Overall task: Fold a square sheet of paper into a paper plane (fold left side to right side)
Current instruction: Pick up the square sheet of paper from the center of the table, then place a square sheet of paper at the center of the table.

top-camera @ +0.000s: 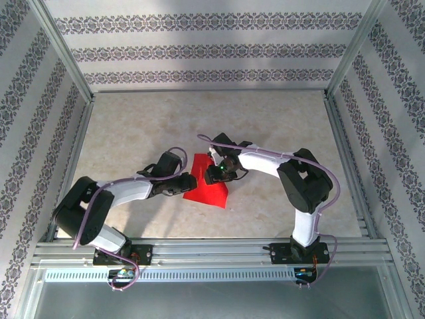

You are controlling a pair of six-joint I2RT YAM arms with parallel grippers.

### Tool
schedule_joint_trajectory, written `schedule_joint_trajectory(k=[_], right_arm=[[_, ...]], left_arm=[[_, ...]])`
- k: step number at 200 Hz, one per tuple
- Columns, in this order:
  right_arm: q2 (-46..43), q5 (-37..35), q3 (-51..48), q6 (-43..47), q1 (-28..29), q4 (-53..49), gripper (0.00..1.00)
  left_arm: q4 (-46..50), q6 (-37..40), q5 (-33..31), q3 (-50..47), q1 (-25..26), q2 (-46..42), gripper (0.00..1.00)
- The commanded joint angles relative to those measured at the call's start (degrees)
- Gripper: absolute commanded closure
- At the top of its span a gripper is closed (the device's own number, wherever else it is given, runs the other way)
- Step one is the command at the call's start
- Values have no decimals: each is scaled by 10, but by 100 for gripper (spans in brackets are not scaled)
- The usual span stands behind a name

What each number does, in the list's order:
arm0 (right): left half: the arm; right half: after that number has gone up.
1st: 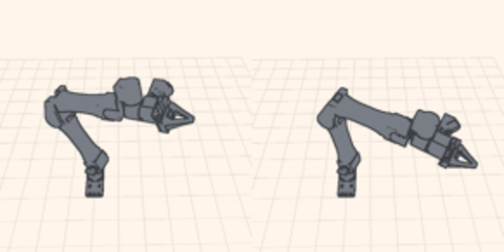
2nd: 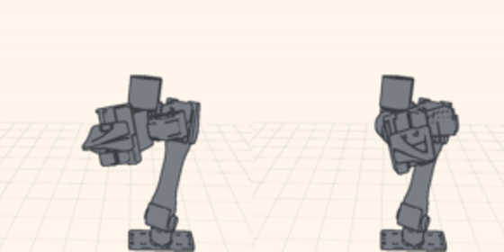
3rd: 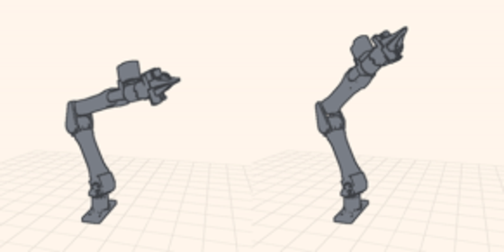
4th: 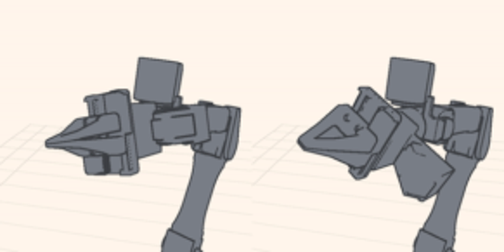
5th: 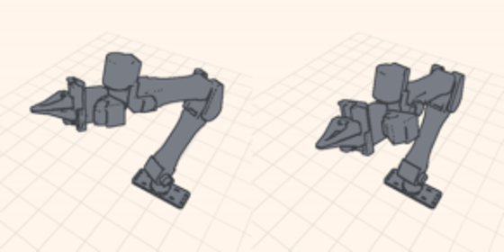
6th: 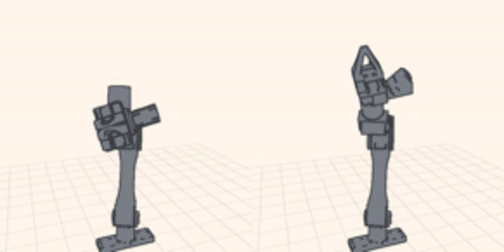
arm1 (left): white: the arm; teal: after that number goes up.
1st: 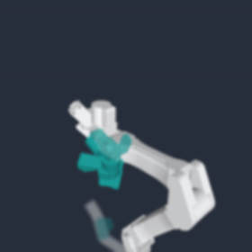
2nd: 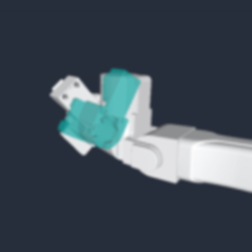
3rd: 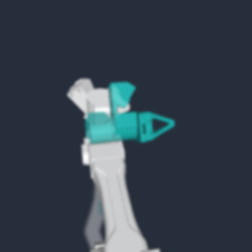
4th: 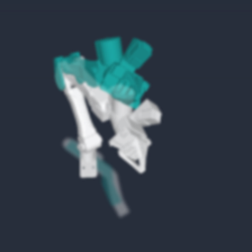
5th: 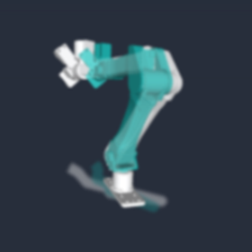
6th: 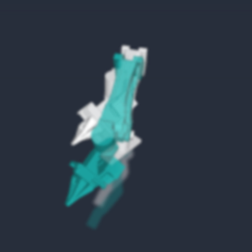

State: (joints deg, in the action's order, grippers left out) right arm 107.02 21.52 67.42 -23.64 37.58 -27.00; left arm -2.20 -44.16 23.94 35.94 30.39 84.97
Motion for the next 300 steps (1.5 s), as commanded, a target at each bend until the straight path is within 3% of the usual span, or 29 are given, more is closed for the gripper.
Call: schedule_joint_trajectory(k=[1,27,50,87,107,122,169,233,270,300], right_arm=[[-38,70,-20,7,-20,41,56],[-74,121,-42,25,-39,62,57],[-119,164,-59,52,-64,68,57],[-213,259,-80,92,-109,66,58],[-265,312,-85,102,-128,64,60],[-295,352,-81,103,-138,62,63],[-338,428,-57,59,-145,84,73],[-376,459,-61,-93,-142,216,75],[-388,473,-60,-138,-123,260,75],[-381,480,-52,-167,-97,294,75]], left_arm=[[-12,9,-19,-13,0,-55,68],[-16,38,-3,-31,-23,-136,57],[-36,51,54,-57,-65,-216,44],[-138,35,165,-104,-130,-324,21],[-194,22,204,-112,-136,-356,7],[-243,3,234,-113,-135,-358,2],[-331,-43,300,-87,-135,-316,1],[-387,-69,307,-74,-135,-280,1],[-410,-77,322,-55,-135,-260,1],[-488,-123,349,-41,-130,-230,2]])
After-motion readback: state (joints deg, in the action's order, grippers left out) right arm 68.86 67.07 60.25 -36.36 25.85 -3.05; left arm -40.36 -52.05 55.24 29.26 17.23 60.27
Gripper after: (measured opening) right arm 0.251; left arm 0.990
